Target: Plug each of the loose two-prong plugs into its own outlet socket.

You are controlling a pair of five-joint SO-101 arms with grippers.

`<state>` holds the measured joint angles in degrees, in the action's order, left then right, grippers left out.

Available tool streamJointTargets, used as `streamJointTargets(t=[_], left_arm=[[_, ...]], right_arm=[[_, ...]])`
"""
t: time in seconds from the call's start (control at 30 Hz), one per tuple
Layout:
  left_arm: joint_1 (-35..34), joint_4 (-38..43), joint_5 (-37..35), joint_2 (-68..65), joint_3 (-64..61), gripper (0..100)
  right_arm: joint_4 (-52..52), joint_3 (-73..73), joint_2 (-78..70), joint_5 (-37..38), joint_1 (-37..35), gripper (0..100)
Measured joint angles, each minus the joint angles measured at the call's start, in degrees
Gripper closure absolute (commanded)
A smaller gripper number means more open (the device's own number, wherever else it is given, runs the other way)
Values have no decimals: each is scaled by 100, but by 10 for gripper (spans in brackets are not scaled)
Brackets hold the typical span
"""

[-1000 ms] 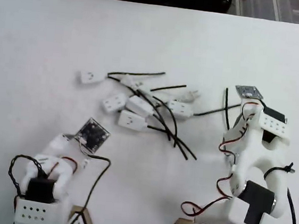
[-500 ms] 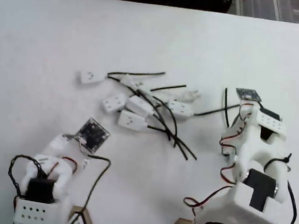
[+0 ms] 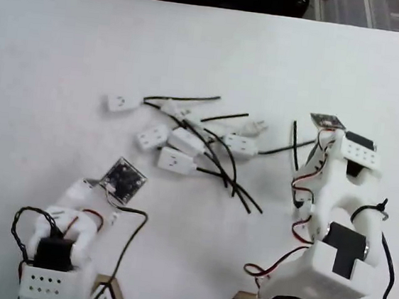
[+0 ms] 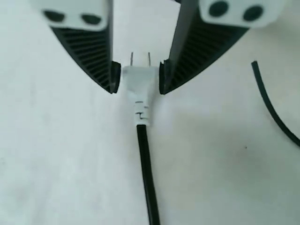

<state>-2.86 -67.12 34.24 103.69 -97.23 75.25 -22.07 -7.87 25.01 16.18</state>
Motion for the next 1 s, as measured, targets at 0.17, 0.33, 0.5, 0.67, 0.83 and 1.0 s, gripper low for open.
streamJointTargets(t=[0.17, 0.33, 0.5, 0.67, 0.83, 1.0], left_arm=[[0, 0, 0, 0, 0, 976], [0, 0, 0, 0, 0, 976], [0, 0, 0, 0, 0, 976], [0, 0, 0, 0, 0, 976], [0, 0, 0, 0, 0, 976], [0, 0, 0, 0, 0, 976]], right_arm=[[545, 141, 501, 0, -53, 850], [738, -387, 1371, 0, -440, 850], [255, -1152, 1618, 0, -765, 850], [62, -1292, 1618, 0, -765, 850], [-123, -1301, 1618, 0, -563, 850], [-237, -1389, 1618, 255, -352, 850]])
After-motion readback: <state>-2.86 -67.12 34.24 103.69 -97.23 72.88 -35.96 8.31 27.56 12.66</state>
